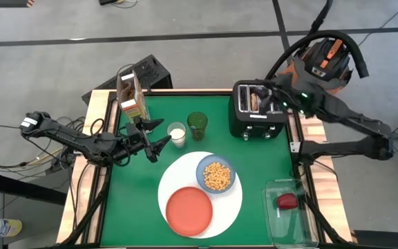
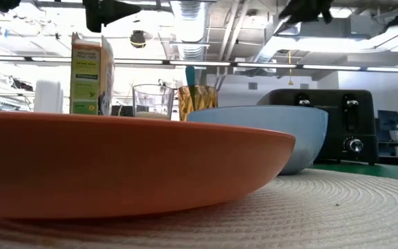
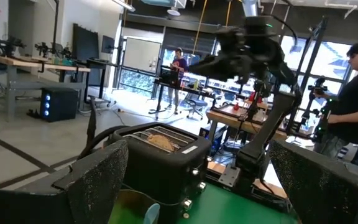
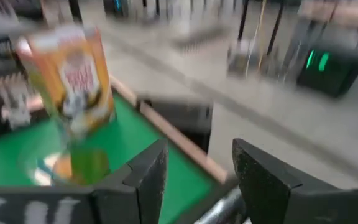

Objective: Arrange a breakfast setting
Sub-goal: Put the bagel from the toaster on the orange plate

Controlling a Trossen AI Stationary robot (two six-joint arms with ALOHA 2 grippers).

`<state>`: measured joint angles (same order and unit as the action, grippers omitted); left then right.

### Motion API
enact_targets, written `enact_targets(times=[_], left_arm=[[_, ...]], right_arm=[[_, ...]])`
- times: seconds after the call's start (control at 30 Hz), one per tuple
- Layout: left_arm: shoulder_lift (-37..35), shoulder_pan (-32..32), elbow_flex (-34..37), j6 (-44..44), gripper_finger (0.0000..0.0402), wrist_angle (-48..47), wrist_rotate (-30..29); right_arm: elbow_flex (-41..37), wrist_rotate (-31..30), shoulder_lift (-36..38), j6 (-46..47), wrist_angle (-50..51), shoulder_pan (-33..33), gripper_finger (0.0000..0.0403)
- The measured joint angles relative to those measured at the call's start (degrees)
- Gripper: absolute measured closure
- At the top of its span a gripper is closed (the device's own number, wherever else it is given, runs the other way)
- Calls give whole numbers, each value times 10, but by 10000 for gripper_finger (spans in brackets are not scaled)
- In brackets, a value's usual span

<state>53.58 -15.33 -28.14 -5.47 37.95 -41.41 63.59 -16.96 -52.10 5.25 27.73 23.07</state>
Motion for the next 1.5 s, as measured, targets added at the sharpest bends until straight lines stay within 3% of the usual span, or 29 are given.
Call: enact_targets(times=[0.17,0.53,0.77,0.93,1.13,1.5], left_arm=[[0,0,0,3,23,-1,0],[0,0,0,-20,23,-31,5],[0,0,0,-22,23,-68,5],[0,0,0,-36,23,-88,21],[0,0,0,-37,23,-101,50],[0,0,0,-37,23,-104,51]], right_arm=[[62,87,-77,60,95,66,205],[184,96,-225,180,248,143,210],[192,96,-297,220,336,165,223],[192,96,-319,240,387,163,228],[192,96,-320,269,381,163,230],[192,76,-362,278,400,158,230]])
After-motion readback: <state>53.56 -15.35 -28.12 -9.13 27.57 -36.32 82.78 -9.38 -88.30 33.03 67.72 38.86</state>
